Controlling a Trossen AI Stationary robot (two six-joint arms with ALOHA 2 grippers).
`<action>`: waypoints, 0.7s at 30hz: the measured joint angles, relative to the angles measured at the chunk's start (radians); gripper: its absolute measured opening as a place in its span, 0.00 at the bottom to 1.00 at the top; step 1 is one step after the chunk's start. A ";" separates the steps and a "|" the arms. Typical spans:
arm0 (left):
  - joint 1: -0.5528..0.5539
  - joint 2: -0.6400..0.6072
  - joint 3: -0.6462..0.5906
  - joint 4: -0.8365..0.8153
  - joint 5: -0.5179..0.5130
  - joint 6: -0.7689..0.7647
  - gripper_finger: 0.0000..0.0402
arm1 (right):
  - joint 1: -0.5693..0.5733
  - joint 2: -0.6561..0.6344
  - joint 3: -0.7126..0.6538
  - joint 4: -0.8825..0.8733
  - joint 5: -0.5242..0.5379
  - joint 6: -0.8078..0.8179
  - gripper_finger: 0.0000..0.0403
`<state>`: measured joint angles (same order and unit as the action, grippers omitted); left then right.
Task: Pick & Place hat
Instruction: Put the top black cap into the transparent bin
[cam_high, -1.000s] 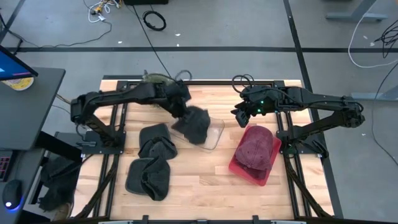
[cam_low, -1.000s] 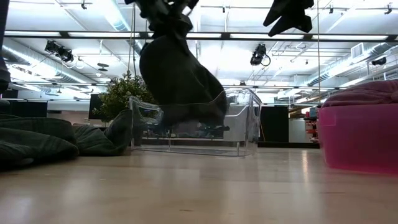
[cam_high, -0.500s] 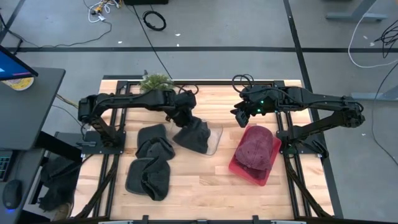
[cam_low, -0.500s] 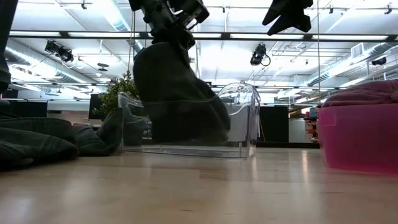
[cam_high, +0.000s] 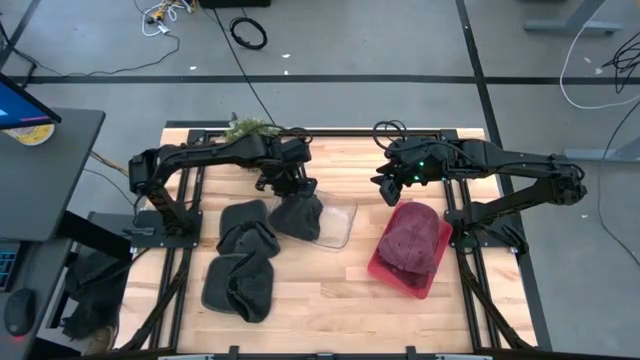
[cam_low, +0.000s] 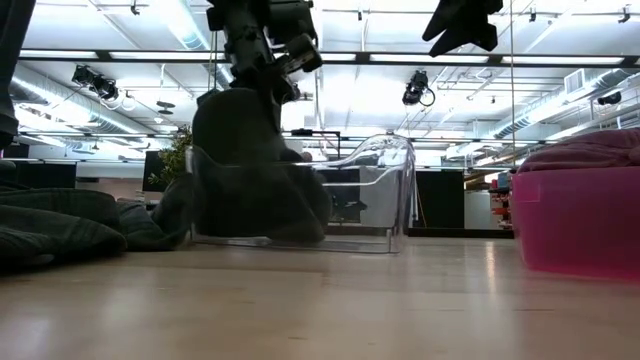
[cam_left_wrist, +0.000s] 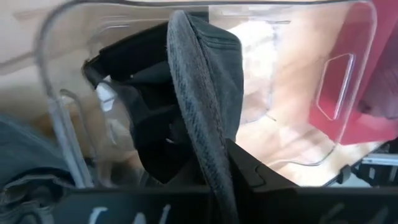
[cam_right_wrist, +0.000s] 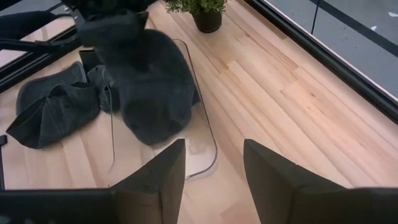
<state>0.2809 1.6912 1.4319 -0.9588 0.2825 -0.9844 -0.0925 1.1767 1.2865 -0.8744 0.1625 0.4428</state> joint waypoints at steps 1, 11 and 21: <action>0.005 0.004 0.001 0.000 0.001 -0.001 0.03 | 0.000 0.000 0.000 0.000 -0.004 -0.005 0.41; 0.020 0.028 0.001 0.026 -0.057 0.062 0.16 | 0.001 0.000 0.000 -0.010 -0.024 -0.018 0.41; 0.020 0.023 0.001 0.031 -0.061 0.123 0.42 | 0.001 0.000 0.000 -0.016 -0.025 -0.041 0.41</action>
<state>0.3012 1.7138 1.4330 -0.9276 0.2219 -0.8618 -0.0917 1.1767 1.2865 -0.8908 0.1379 0.4019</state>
